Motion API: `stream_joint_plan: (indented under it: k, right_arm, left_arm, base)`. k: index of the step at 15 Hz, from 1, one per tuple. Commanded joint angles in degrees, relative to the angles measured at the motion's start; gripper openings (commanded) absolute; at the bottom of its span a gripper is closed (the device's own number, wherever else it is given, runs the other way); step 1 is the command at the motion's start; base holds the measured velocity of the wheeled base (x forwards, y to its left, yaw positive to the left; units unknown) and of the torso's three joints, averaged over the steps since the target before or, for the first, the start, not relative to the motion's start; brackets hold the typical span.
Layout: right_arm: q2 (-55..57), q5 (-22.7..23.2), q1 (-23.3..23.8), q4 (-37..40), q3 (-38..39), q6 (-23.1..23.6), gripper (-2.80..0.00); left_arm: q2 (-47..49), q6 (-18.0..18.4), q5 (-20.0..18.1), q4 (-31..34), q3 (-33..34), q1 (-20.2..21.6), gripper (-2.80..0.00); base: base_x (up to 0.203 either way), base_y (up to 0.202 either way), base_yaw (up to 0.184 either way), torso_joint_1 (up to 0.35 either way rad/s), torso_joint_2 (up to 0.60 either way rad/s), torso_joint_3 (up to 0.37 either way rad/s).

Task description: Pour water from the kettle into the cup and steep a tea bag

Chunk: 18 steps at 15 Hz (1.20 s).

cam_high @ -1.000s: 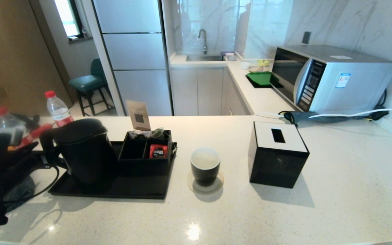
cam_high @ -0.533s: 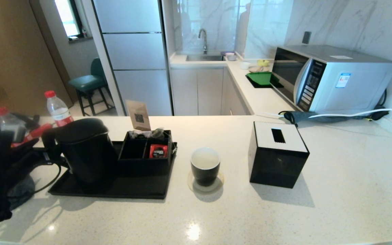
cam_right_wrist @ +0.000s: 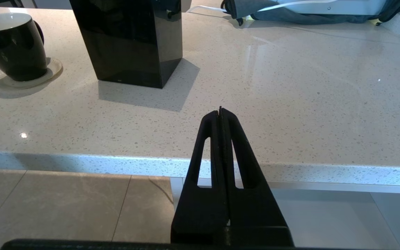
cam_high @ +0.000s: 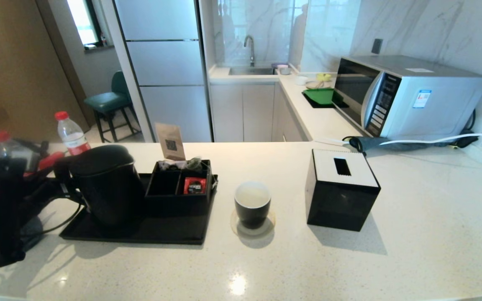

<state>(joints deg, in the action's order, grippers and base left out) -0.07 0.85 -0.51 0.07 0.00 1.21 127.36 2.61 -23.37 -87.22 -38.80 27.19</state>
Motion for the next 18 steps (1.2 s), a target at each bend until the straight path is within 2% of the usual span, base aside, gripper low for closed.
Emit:
stream_joint_plan:
  k: [1, 10, 11, 12, 18]
  right_arm:
    - [0.1, 0.0, 0.0, 0.0, 0.0, 0.0, -2.8]
    - [0.1, 0.0, 0.0, 0.0, 0.0, 0.0, -2.8]
    - [0.1, 0.0, 0.0, 0.0, 0.0, 0.0, -2.8]
    - [0.1, 0.0, 0.0, 0.0, 0.0, 0.0, -2.8]
    - [0.1, 0.0, 0.0, -0.1, 0.0, 0.0, -2.8]
  left_arm:
    - [1.8, 0.0, -0.1, -2.7, -1.9, -0.6, 0.0]
    - [2.6, -0.1, -0.1, -2.7, -5.3, -2.0, 0.0]
    - [2.6, -0.1, -0.1, -2.7, -5.3, -2.0, -1.59]
    - [2.6, -0.1, -0.1, -2.7, -5.3, -1.9, -2.8]
    - [2.4, -0.2, -0.1, -2.7, -5.3, -1.9, -2.8]
  base:
    - [0.0, 0.0, 0.0, 0.0, 0.0, 0.0]
    - [0.0, 0.0, 0.0, 0.0, 0.0, 0.0]
    - [0.0, 0.0, 0.0, 0.0, 0.0, 0.0]
    - [0.0, 0.0, 0.0, 0.0, 0.0, 0.0]
    - [0.0, 0.0, 0.0, 0.0, 0.0, 0.0]
